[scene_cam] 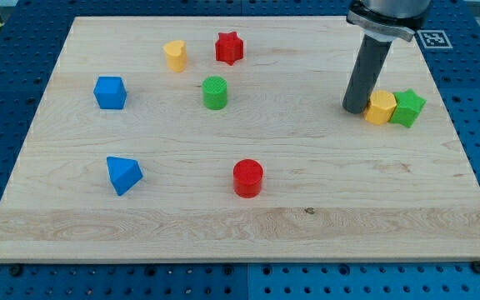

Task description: Push green circle a bit left

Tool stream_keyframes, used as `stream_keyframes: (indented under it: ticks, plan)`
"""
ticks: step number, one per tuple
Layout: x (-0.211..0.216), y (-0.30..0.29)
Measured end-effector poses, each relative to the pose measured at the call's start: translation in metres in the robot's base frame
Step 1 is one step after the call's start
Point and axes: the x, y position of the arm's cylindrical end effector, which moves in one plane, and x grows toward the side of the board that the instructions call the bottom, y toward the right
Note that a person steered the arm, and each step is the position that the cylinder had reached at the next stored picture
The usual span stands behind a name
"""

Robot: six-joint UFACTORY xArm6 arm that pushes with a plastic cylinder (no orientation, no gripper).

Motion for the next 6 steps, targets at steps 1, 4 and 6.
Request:
stream_keyframes:
  ticks: [1, 4, 6]
  plan:
    - [0.0, 0.0]
    - [-0.01, -0.17]
    - [0.012, -0.212]
